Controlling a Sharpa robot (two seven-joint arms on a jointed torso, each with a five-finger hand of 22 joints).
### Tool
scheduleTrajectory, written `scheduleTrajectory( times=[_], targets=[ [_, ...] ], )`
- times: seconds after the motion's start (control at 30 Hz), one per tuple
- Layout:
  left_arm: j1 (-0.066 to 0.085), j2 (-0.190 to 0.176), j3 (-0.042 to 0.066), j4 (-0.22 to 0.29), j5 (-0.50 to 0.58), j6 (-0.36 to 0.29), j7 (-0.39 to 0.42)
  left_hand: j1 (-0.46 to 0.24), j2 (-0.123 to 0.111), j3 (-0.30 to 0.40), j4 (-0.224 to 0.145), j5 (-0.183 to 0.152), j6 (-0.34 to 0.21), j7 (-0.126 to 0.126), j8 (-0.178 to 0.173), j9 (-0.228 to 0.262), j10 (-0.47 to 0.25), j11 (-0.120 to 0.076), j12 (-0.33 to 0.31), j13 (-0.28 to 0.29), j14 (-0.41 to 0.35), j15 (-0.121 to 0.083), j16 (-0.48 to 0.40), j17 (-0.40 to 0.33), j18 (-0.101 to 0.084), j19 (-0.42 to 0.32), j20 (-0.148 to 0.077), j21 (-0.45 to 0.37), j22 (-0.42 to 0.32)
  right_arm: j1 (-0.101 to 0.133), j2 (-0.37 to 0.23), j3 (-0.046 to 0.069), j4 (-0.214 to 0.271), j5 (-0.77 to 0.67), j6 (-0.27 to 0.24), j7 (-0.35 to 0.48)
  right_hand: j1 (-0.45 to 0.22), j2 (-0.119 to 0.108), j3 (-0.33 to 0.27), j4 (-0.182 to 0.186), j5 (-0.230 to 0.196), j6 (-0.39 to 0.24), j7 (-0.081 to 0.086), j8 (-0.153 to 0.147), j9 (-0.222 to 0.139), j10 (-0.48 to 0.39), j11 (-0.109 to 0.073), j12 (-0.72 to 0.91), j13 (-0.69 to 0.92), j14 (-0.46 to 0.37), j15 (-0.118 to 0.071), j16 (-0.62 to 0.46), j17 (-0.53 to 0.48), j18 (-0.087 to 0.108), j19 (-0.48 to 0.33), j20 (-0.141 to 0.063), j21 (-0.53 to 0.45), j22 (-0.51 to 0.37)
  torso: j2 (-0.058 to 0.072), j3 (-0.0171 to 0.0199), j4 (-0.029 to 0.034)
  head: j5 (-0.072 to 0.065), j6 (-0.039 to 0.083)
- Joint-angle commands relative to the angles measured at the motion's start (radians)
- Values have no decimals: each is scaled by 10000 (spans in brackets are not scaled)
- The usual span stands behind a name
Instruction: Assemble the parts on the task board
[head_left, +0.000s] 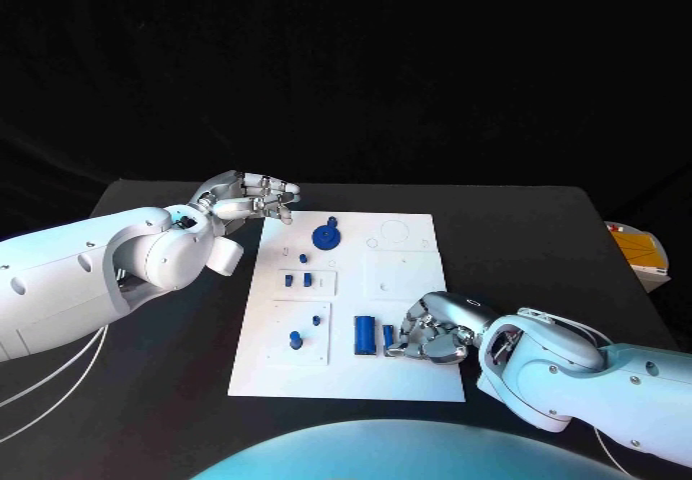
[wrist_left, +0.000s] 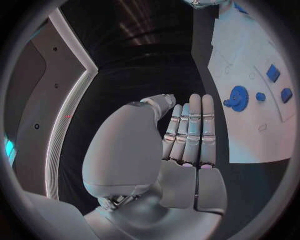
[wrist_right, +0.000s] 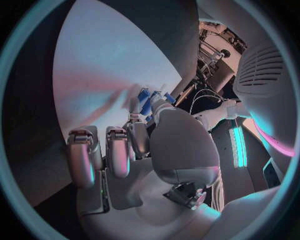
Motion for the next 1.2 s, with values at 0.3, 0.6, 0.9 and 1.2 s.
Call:
scheduleTrajectory(
  times=[0.3, 0.6, 0.9, 1.2],
  targets=[
    [3, 8, 5, 30, 48, 156, 57, -41, 35, 60, -11, 51, -78, -2, 59, -11, -55, -5, 36, -11, 8, 35, -41, 13, 19, -57, -24, 58, 11, -26, 170, -2, -228, -344, 370, -281, 249, 74, -105, 6, -57, -60, -33, 48, -36, 121, -1, 29, 925, 901, -18, -6, 1940, -58, 1013, 1, 47, 2615, 9, 2, 3, -5, -16],
    [3, 8, 5, 27, 48, 166, 55, -62, 49, 93, -34, 47, -83, 0, 72, -12, -53, -4, 58, -14, 15, 36, -42, 21, 17, -70, -25, 86, 45, -31, 352, -1, -468, -468, 177, -506, 319, 222, -142, 38, -39, -36, -36, 67, -60, 142, -4, 87, 956, 906, -21, 1, 1959, -66, 1028, 0, 84, 2626, 9, 8, 2, -3, -14],
    [3, 2, 5, 28, 48, 166, 49, -62, 49, 93, -34, 47, -83, 0, 72, -12, -53, -4, 58, -14, 15, 36, -42, 21, 17, -70, -25, 86, 45, -32, 397, -1, -470, -337, 265, -471, 319, 240, -153, 37, -33, -34, -36, 69, -64, 143, -4, 86, 956, 905, -21, -1, 1955, -63, 1022, 0, 69, 2622, 2, -2, -2, -9, -15],
    [1, -7, 4, 20, 49, 149, 103, -88, 43, 96, -33, 42, -86, 2, 76, -13, -51, -2, 67, -15, 16, 39, -42, 25, 15, -77, -22, 93, 56, 0, 107, 4, -234, 425, -560, 368, 497, 246, -344, 20, 148, -303, 69, -57, -169, -106, 81, -568, 624, 824, 39, -162, 1587, 54, 813, 37, -473, 2464, -41, -13, -17, -40, 62]
  ],
)
